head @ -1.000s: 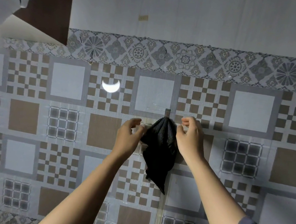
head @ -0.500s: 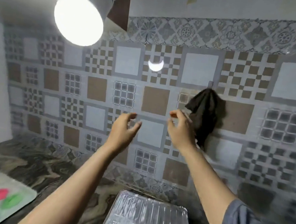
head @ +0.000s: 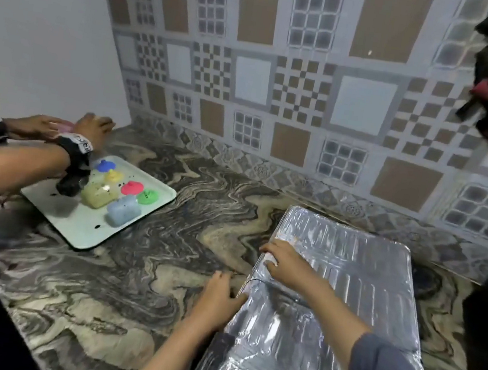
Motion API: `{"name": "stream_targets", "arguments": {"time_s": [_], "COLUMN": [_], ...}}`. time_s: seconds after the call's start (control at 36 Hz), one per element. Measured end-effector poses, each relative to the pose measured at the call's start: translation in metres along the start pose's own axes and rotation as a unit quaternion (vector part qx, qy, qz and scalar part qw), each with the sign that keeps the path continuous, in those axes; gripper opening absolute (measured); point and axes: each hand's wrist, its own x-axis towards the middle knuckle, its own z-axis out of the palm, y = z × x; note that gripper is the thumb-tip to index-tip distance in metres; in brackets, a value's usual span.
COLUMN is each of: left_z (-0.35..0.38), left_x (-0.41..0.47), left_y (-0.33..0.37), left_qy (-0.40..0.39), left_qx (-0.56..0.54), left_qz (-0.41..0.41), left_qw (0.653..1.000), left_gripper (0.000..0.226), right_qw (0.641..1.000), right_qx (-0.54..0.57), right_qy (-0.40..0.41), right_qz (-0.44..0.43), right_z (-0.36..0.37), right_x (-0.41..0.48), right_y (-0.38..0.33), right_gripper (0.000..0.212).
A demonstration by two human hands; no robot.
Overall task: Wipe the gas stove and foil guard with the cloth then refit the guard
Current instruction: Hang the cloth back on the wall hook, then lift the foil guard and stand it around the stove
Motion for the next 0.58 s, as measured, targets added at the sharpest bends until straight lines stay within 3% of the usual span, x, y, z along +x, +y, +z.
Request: {"name": "stream_targets", "arguments": {"time_s": [0.28,0.58], "left_z": [0.035,0.032], "left_x": [-0.001,0.012], "left_y": [-0.009,-0.004], "left_qy": [0.041,0.033], "left_qx": [-0.006,-0.017], "left_qz": [0.026,0.017], "left_qw": [0.999,0.999], "left_gripper": [0.045,0.038], "right_qw": [0.974,0.966], "right_qx": [-0.154,-0.140], "right_qy": [-0.114,-0.173], "right_qz": [-0.117,-0.133], "right_z": [0.020,-0.005], "right_x": [0.023,0.046], "right_y": [0.020,0.017], "right_gripper": [0.042,0.012]}}
